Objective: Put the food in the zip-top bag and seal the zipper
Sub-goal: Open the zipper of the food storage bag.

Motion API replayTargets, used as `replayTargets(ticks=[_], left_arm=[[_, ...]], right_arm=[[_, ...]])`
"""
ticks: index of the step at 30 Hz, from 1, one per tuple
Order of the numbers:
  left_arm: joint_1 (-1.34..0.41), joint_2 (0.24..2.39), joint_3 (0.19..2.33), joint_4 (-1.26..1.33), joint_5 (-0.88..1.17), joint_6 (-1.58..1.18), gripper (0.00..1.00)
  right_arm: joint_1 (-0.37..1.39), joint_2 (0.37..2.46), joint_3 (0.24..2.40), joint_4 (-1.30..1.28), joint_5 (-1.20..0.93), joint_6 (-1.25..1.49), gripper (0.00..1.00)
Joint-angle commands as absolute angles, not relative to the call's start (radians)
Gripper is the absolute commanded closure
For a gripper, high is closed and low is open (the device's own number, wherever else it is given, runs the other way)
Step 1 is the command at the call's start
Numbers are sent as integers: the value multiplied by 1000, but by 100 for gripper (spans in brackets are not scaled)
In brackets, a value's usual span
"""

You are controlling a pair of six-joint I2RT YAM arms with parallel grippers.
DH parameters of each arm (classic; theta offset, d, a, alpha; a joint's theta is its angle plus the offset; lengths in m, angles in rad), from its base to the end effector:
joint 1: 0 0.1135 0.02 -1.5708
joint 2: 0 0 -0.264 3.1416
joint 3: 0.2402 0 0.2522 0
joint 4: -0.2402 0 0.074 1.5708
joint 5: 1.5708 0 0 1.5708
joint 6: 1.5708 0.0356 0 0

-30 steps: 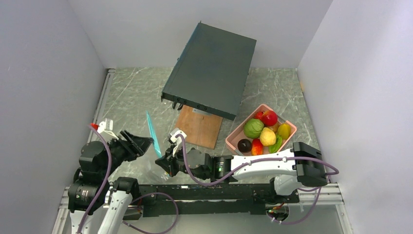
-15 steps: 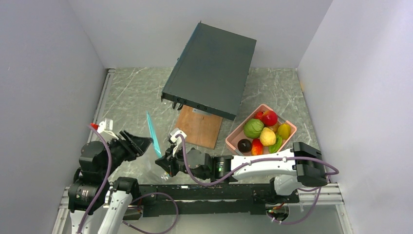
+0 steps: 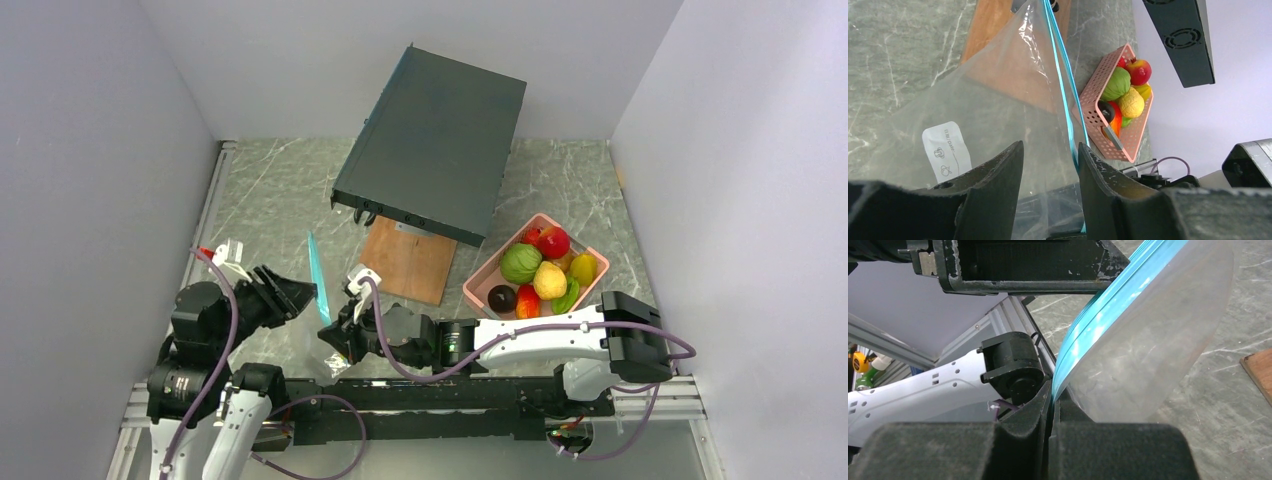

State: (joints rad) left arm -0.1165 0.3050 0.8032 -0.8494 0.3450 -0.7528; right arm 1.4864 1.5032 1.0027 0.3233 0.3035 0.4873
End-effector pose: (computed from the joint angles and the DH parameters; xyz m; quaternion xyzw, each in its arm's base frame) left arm 0.0539 -0.0184 0.3256 -0.1593 0.7978 -0.3652 0.4525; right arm 0.0403 0.3500 0.2930 -0.2780 0.7119 0.4654 0.4465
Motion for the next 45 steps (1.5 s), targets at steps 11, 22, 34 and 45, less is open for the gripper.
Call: replayTargets(ticks=[11,22,34,45], left_arm=[[-114,341,794,-732,473,-738,74],[-114,632,1288,-1209,-106,-303,100],[-210,685,903,-935,256,-500,100],[-284,592,669,-678,414,-673,100]], right_arm=[[1483,1514,1081,272,314,435,100],[1481,1459,1123,102,353,503,20],[1371,1361,1017,-28,425,724,19],[1347,1387,983,-30,459,893,27]])
